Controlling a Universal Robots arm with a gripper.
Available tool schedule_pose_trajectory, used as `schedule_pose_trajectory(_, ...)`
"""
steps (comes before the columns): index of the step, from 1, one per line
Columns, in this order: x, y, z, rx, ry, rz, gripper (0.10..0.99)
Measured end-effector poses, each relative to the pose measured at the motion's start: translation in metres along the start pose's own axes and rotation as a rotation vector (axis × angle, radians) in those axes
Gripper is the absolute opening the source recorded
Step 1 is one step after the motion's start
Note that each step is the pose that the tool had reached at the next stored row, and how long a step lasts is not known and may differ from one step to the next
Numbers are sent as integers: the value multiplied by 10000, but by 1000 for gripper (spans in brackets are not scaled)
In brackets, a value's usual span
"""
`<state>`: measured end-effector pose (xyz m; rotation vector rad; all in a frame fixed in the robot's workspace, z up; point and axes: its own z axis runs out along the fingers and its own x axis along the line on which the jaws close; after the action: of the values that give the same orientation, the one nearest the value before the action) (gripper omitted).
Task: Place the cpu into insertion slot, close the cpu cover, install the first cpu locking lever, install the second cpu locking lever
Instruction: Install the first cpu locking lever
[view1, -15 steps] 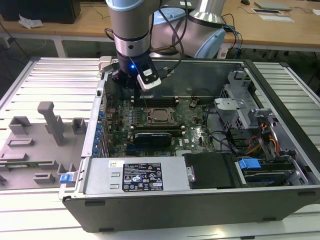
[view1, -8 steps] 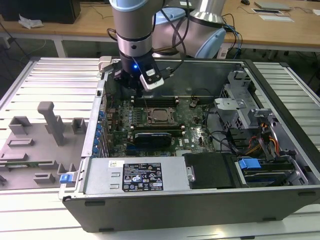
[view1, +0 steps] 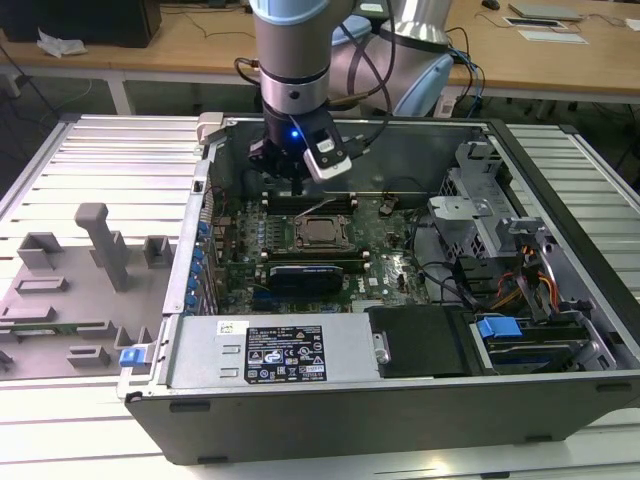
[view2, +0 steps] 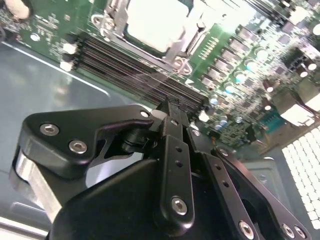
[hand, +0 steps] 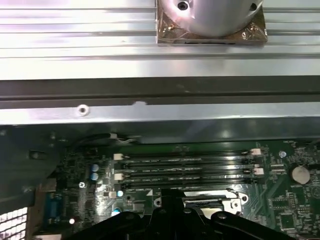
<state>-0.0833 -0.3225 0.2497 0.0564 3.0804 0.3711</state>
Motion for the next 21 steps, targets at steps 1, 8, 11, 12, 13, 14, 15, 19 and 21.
schedule_pose_trajectory(1, -19, 1, 1, 0, 0, 0, 106)
schedule_pose_trajectory(8, -5, 0, 3, 7, -445, -110, 106)
schedule_pose_trajectory(11, 16, -2, 5, 15, -1061, -261, 106)
schedule_pose_trajectory(12, 19, -2, 5, 22, -1197, -295, 106)
schedule_pose_trajectory(13, 25, -2, 5, 33, -1419, -349, 106)
schedule_pose_trajectory(14, 30, -3, 6, 34, -1573, -388, 106)
schedule_pose_trajectory(15, 35, -4, 9, 27, -1720, -424, 106)
schedule_pose_trajectory(19, 46, -14, 51, 18, -1927, -473, 106)
schedule_pose_trajectory(21, 47, -20, 74, 18, -1933, -476, 106)
